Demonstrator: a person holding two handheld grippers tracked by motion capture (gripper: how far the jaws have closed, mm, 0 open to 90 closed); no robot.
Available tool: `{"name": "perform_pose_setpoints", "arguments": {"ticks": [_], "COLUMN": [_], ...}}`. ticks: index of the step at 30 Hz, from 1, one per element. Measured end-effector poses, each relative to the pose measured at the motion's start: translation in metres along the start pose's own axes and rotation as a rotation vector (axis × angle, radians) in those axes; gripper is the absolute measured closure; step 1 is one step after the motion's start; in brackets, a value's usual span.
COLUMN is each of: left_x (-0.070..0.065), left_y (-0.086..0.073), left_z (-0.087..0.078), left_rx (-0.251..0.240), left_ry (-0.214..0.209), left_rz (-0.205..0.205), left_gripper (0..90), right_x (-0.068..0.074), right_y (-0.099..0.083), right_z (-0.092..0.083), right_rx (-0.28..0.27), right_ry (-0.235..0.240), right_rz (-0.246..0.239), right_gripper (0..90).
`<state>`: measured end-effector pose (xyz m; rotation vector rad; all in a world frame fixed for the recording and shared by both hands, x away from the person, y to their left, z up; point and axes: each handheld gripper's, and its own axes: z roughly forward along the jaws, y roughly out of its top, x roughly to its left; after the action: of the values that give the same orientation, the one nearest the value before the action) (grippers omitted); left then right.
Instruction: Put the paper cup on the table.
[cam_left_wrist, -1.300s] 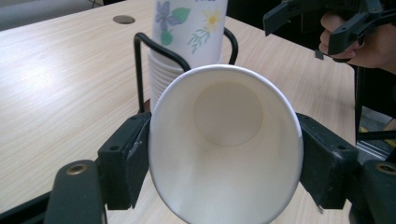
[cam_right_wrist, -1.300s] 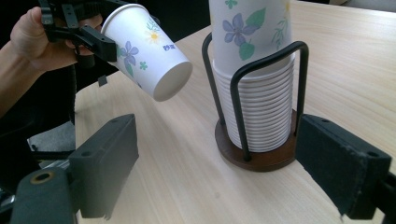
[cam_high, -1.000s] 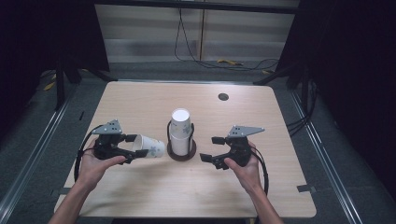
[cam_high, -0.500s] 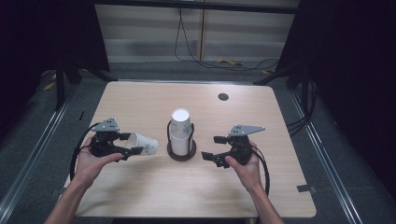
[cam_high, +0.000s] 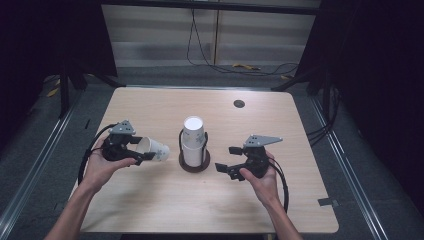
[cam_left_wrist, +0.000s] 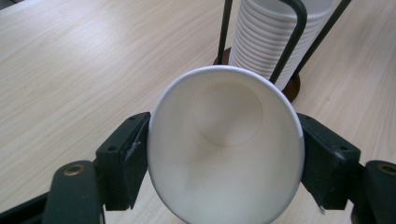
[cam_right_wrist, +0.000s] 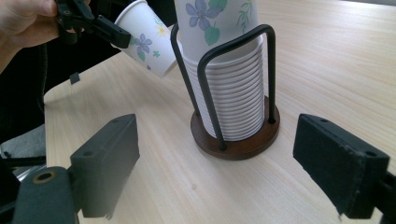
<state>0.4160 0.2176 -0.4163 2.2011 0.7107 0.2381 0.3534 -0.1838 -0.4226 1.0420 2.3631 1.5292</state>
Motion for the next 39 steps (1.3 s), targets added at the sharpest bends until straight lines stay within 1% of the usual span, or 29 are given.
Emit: {"name": "perform_pose_setpoints", "arguments": {"ticks": [3,5,6,7,9,10,12,14,16,18,19,20,22,24,27,28,30,31,32,33,34,35,36,37,38,39], "left_x": [0.002,0.003,0.003,0.004,0.004,0.005,0.005,0.006,0.008,0.009,0.009,0.009,0.011,0.012,0.017,0.018,0.019,0.019,0.02,0.02,0.02,0.02,0.021,0.021,0.022,0.023], "left_y": [0.007,0.011,0.012,0.013,0.015,0.016,0.018,0.018,0.019,0.02,0.021,0.021,0.02,0.019,0.02,0.02,0.021,0.021,0.022,0.022,0.024,0.024,0.025,0.025,0.025,0.026], "left_z": [0.003,0.005,0.006,0.008,0.009,0.009,0.007,0.004,0.001,0.0,0.0,0.0,0.002,0.004,0.006,0.007,0.009,0.009,0.012,0.012,0.014,0.014,0.015,0.015,0.018,0.019], "left_rx": [0.028,0.034,0.049,0.063,0.078,0.083,0.093,0.096,0.109,0.11,0.117,0.122,0.14,0.153,0.175,0.183,0.201,0.201,0.222,0.222,0.236,0.241,0.254,0.254,0.277,0.286], "left_ry": [0.005,0.011,0.022,0.024,0.028,0.028,0.026,0.024,0.043,0.056,0.067,0.07,0.074,0.066,0.054,0.055,0.055,0.055,0.046,0.046,0.06,0.067,0.056,0.056,0.042,0.04], "left_rz": [0.013,0.001,0.002,0.002,-0.004,0.0,-0.006,-0.023,-0.026,-0.032,-0.03,-0.023,-0.026,-0.026,-0.038,-0.045,-0.042,-0.042,-0.041,-0.041,-0.028,-0.036,-0.039,-0.039,-0.03,-0.031], "left_gripper": [25.8,25.8,25.8,25.8,25.8,25.8,25.8,25.8,25.9,26.1,26.3,26.4,26.4,26.4,26.4,26.4,26.3,26.3,26.3,26.3,26.3,26.4,26.5,26.5,26.9,27.0], "right_x": [-0.001,-0.003,-0.003,-0.003,-0.003,-0.003,-0.003,-0.004,-0.003,-0.002,-0.002,-0.001,0.001,0.003,0.002,0.002,0.001,0.0,0.0,0.0,-0.001,-0.001,0.0,0.0,0.001,0.001], "right_y": [-0.003,-0.004,-0.004,-0.004,-0.005,-0.005,-0.005,-0.004,-0.005,-0.005,-0.004,-0.003,-0.002,-0.001,-0.001,-0.001,-0.001,-0.001,-0.001,-0.001,-0.001,-0.001,-0.001,-0.001,-0.001,-0.001], "right_z": [-0.001,-0.001,-0.001,-0.001,0.0,0.0,0.002,0.004,0.005,0.005,0.005,0.004,0.004,0.004,0.005,0.005,0.006,0.006,0.005,0.005,0.005,0.004,0.004,0.004,0.004,0.004], "right_rx": [0.004,0.0,0.003,0.005,0.011,0.015,0.016,0.018,0.021,0.025,0.019,0.018,0.015,0.017,0.014,0.016,0.02,0.02,0.018,0.018,0.013,0.014,0.016,0.017,0.016,0.017], "right_ry": [-0.001,0.0,-0.002,-0.001,0.0,-0.002,-0.005,-0.005,-0.003,-0.006,-0.008,-0.009,-0.012,-0.014,-0.013,-0.012,-0.013,-0.013,-0.015,-0.015,-0.015,-0.016,-0.016,-0.017,-0.016,-0.015], "right_rz": [0.002,0.006,0.006,0.006,0.009,0.009,0.01,0.011,0.014,0.009,0.007,0.007,0.004,0.001,0.001,0.002,0.005,0.006,0.006,0.006,0.011,0.01,0.007,0.006,0.005,0.005], "right_gripper": [14.2,14.2,14.2,14.1,14.3,14.8,15.8,15.9,15.9,16.0,16.0,16.0,16.0,16.3,16.3,16.3,16.3,16.3,16.3,16.3,16.3,16.3,16.3,16.3,16.3,16.3]}}
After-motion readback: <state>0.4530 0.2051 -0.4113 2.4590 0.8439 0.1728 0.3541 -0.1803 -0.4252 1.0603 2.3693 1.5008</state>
